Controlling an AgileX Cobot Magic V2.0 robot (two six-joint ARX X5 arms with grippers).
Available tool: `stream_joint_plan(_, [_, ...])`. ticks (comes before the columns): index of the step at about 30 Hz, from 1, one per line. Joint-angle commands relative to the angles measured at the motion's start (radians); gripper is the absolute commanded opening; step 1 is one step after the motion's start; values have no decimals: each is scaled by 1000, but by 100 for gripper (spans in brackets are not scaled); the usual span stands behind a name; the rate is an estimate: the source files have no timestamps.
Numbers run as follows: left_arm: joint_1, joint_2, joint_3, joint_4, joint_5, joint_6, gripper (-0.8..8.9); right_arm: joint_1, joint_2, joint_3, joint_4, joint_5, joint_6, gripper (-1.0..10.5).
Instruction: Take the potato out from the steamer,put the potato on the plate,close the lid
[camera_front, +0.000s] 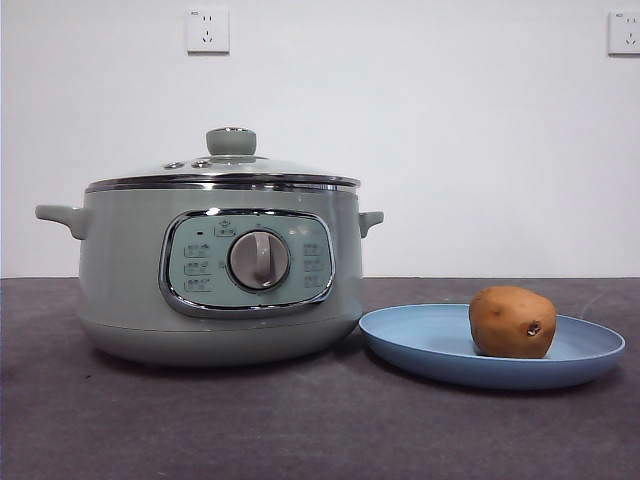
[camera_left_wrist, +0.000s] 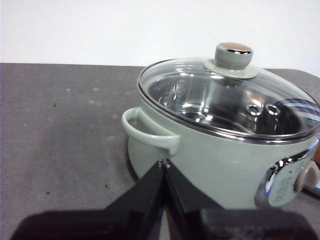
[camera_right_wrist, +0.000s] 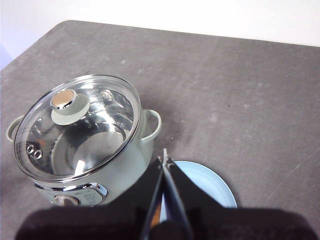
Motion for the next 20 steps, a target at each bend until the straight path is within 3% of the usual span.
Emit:
stream_joint_plan(1, [5, -24, -40, 35, -27, -20, -4, 2, -3, 4, 4, 2, 6, -1])
stream_joint_plan(20, [5, -108, -98, -80, -100, -50, -4, 2, -3, 4, 4, 2, 6, -1])
